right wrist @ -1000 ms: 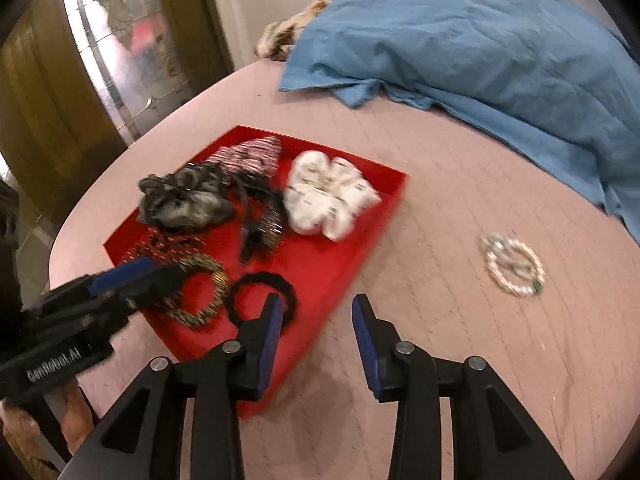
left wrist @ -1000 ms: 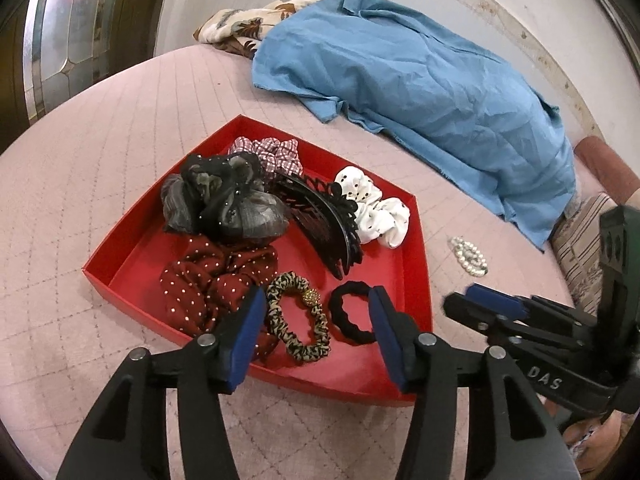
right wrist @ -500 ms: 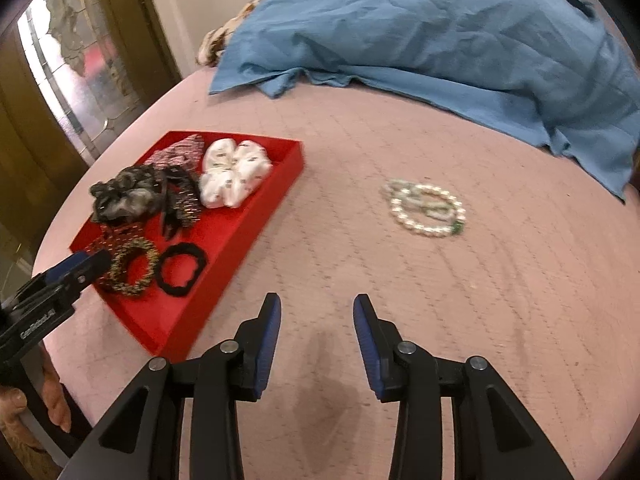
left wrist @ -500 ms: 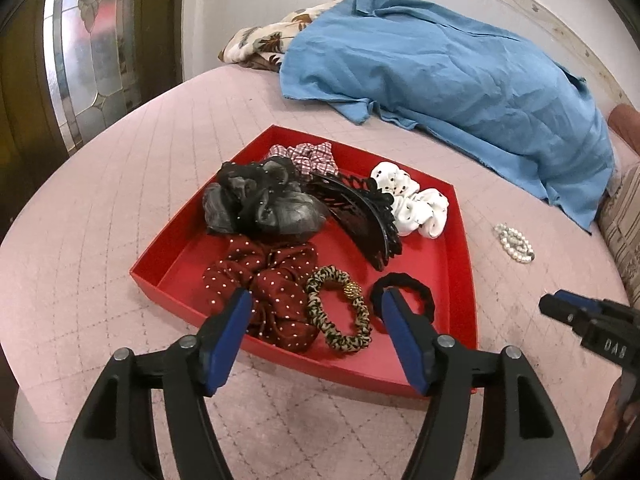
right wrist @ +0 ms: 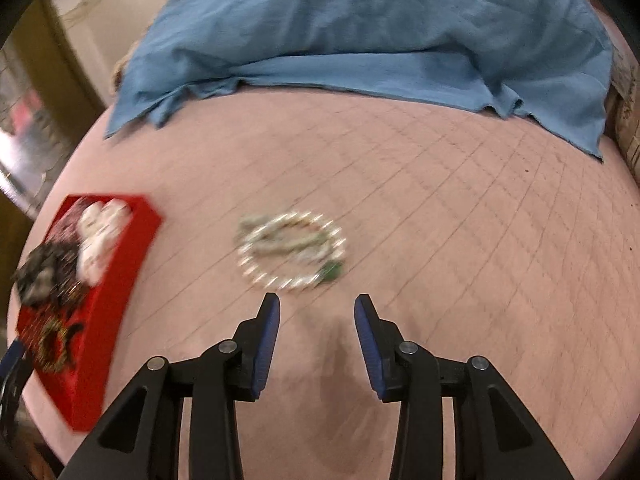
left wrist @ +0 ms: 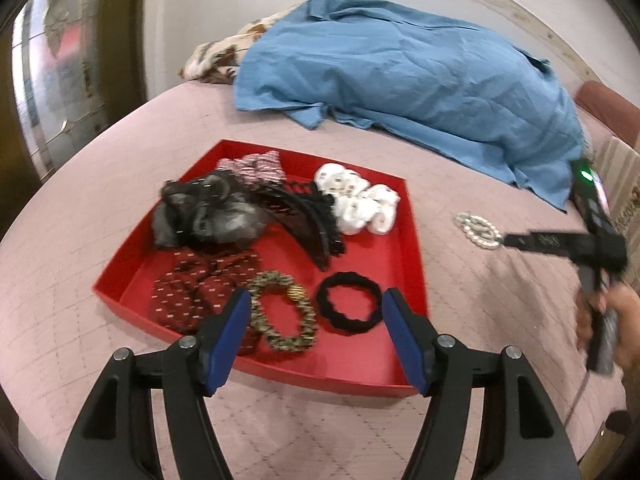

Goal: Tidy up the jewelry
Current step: 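Move the open right tool to the pearl bracelet with green bead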

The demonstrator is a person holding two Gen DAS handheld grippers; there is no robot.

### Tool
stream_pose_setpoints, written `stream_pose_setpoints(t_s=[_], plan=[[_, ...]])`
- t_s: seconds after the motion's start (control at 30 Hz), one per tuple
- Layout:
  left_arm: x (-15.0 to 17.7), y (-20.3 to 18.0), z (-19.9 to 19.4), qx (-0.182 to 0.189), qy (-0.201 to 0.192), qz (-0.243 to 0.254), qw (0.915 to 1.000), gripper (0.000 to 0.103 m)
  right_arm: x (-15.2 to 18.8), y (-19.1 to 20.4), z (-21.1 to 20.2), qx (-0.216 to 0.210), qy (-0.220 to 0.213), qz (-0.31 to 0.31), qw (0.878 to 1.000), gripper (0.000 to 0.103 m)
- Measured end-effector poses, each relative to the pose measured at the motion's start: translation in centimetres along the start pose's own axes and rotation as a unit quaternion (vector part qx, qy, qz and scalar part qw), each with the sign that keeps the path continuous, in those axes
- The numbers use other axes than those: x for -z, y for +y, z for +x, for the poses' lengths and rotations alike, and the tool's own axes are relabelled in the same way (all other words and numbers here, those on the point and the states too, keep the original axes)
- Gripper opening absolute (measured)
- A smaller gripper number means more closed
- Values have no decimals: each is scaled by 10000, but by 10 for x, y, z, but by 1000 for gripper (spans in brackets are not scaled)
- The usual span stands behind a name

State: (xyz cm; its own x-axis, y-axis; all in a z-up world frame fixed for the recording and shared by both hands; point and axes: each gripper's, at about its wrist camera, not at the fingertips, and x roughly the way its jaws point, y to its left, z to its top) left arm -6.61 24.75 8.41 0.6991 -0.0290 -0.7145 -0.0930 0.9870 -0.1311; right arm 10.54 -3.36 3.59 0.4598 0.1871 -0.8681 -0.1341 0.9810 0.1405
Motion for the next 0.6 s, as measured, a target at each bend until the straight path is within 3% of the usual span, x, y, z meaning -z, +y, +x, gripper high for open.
stream_pose_setpoints(t_s=[0.23,0.37,0.4,0.5,0.6], plan=[[0,-16,7,200,49,221,9995,67,-26,-11,40,35,109,179,9998,39],[0,-17,9,156,64,246,9996,67,-28,-11,43,222,120,19,9997,18],[-1,-17,9,157,69,238,9996,67,-26,-11,41,305,162,-91,9994,12],[0,-17,8,153,65,228,9996,67,-8,-22,30,488,228,-180,9984,12],[1,-17,5,133,22,251,9996,67,18,-42,10,403,265,-41,9988,10]])
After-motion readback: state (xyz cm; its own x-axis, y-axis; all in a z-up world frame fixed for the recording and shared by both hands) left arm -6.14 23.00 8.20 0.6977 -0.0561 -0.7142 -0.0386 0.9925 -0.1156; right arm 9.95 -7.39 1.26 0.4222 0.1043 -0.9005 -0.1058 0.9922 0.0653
